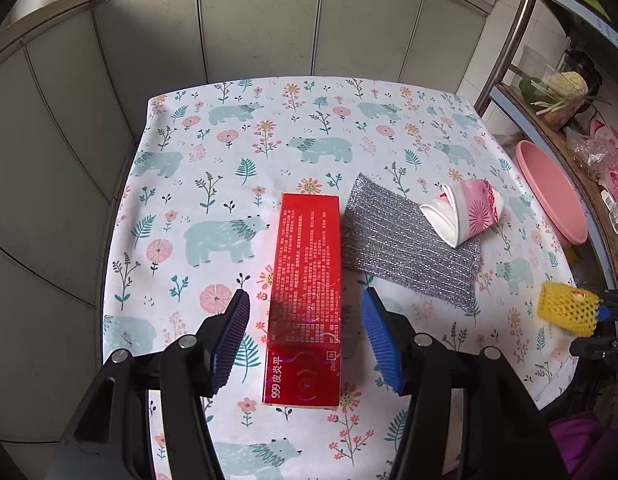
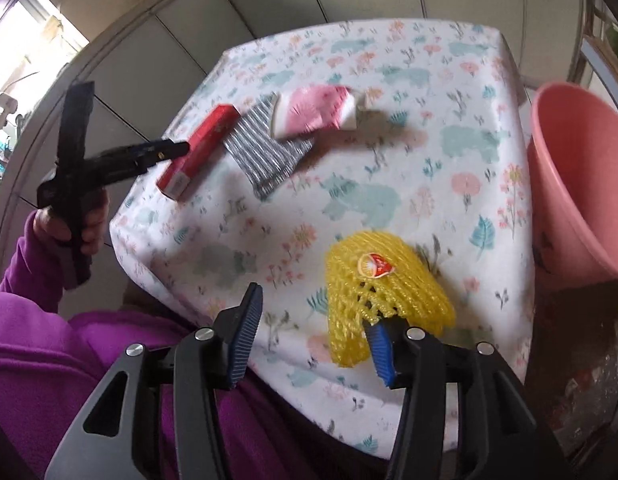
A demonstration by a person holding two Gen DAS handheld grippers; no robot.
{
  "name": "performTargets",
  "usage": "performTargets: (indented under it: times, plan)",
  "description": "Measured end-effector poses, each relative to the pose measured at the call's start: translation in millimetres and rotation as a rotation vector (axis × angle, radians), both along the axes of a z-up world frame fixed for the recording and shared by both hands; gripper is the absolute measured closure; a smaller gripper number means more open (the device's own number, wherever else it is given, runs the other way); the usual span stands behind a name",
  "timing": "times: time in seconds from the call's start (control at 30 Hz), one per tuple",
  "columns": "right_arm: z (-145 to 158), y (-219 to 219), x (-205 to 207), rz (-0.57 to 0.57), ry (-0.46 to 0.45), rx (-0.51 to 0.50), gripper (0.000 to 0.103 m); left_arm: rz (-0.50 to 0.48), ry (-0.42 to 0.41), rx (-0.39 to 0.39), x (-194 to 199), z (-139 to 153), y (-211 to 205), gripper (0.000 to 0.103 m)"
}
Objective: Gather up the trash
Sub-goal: 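Carry the red box and yellow net over the pink bucket with both tools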
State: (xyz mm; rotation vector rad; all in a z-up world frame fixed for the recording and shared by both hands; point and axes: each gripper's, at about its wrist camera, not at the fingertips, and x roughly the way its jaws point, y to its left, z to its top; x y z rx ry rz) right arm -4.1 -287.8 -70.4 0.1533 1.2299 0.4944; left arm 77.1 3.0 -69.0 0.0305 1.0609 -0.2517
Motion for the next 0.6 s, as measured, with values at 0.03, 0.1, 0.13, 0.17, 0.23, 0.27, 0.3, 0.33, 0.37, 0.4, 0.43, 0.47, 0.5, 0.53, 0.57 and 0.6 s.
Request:
performTargets:
  times: [0.03,0.1,0.13,0.17,0.23,0.27,0.3,0.33,0.37,0.4,0.43,0.47,0.5,0.53,0.57,0.6]
  plan:
    - [-2.6,-1.6,-3.6,-0.008,0.014,-0.002,0.053,0.002,0.003,-0.002,0.8,-1.0,0.4,0.046]
    - [-4.8,-4.0,-9.2,-0.020,0.023,0.005,0.053,0.005,0.006,-0.006,1.7,-2.4,0.7,0.046]
    - [-5.7,-5.4,-11.6,-0.033,0.024,0.001,0.053,0.002,0.008,-0.009,2.0,-2.7,0.2,0.046]
    - [-6.9,-6.7,-12.7,-0.043,0.022,-0.004,0.053,-0.002,0.009,-0.006,2.1,-3.4,-0.6,0.046]
    - [-8.7,-8.7,-13.5,-0.075,0.000,-0.010,0.053,-0.014,0.011,0.017,3.6,-5.9,-4.1,0.046]
    - [-10.1,-9.6,-13.8,-0.087,-0.005,-0.015,0.053,-0.018,0.013,0.026,4.4,-7.2,-5.5,0.046]
    - [-11.2,-10.0,-14.2,-0.094,-0.011,-0.019,0.053,-0.020,0.017,0.035,5.4,-8.8,-6.6,0.046]
    - [-12.2,-10.2,-14.9,-0.096,-0.018,-0.024,0.053,-0.021,0.021,0.041,6.3,-9.9,-6.5,0.046]
    - [-12.0,-11.7,-15.8,-0.097,-0.024,-0.032,0.053,-0.022,0.024,0.044,6.8,-10.9,-6.4,0.046]
    - [-11.6,-11.6,-16.6,-0.094,-0.033,-0.042,0.054,-0.020,0.028,0.049,7.0,-12.0,-6.0,0.046]
    - [-10.7,-11.8,-17.0,-0.089,-0.039,-0.051,0.057,-0.018,0.034,0.054,7.5,-13.3,-5.5,0.046]
    - [-9.8,-11.4,-16.9,-0.085,-0.043,-0.061,0.066,-0.017,0.038,0.058,8.0,-14.5,-5.2,0.046]
    - [-8.8,-11.0,-17.7,-0.081,-0.052,-0.074,0.076,-0.016,0.045,0.065,8.7,-16.2,-5.1,0.046]
    - [-7.9,-10.7,-18.4,-0.076,-0.060,-0.077,0.081,-0.015,0.051,0.073,9.7,-18.2,-5.1,0.046]
    - [-7.5,-11.1,-19.3,-0.072,-0.065,-0.074,0.091,-0.016,0.058,0.080,10.7,-20.1,-5.7,0.046]
    - [-6.6,-11.2,-20.5,-0.069,-0.074,-0.067,0.094,-0.018,0.060,0.085,11.3,-21.5,-6.1,0.046]
